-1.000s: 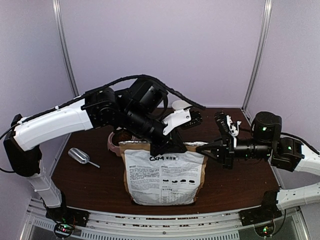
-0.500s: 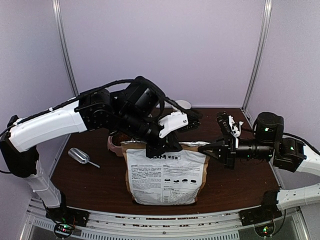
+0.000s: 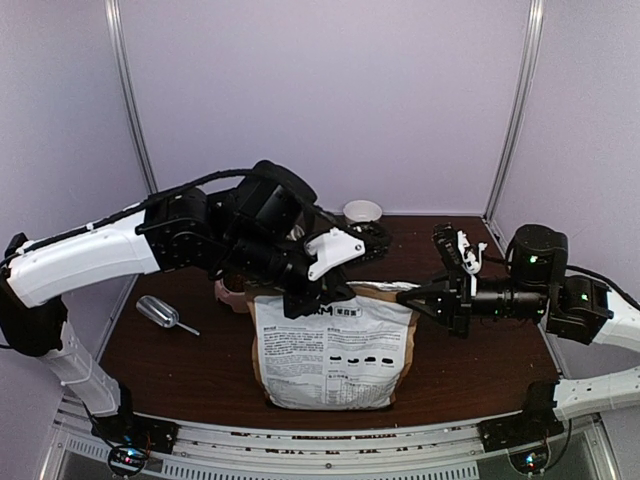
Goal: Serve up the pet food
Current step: Press the seal on the pet food bag.
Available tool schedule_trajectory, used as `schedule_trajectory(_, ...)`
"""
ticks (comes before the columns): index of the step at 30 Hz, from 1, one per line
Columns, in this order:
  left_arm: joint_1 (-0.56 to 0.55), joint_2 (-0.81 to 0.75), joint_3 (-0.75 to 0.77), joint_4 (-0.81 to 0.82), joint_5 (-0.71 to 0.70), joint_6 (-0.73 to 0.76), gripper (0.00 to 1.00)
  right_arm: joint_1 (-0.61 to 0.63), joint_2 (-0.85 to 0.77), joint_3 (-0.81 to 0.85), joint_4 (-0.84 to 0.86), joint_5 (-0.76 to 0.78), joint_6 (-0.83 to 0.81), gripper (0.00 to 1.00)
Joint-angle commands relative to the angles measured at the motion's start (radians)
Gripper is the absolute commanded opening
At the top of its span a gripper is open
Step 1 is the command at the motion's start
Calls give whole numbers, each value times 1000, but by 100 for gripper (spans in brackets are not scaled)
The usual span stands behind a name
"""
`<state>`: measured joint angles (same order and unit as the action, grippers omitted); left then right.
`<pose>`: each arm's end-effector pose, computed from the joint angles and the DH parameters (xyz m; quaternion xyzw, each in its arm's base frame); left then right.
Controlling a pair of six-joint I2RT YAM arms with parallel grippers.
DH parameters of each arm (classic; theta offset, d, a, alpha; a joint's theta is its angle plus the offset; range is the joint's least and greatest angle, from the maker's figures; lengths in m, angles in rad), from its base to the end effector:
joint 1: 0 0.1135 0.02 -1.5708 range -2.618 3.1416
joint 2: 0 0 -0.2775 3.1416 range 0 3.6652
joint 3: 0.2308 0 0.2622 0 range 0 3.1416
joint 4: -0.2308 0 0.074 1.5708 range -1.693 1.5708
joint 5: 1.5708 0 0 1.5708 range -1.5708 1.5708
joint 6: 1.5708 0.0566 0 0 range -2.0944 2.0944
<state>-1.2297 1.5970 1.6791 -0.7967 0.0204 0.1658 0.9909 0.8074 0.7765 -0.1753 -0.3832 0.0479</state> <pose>0.1245 -0.3541 0.3860 0.5877 0.6944 -0.2186 0.3531 0.0968 0.1864 0.3402 -0.4531 0.6242 0.4356 0.4640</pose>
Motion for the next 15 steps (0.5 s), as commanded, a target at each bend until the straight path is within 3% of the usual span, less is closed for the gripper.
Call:
schedule_trajectory(1, 82, -76, -48, -154, -221, 12, 0, -9, -68, 9, -3, 42, -6, 0)
schedule_trajectory(15, 150, -148, -124, -153, -250, 23, 0, -9, -70, 4, -12, 51, -10, 0)
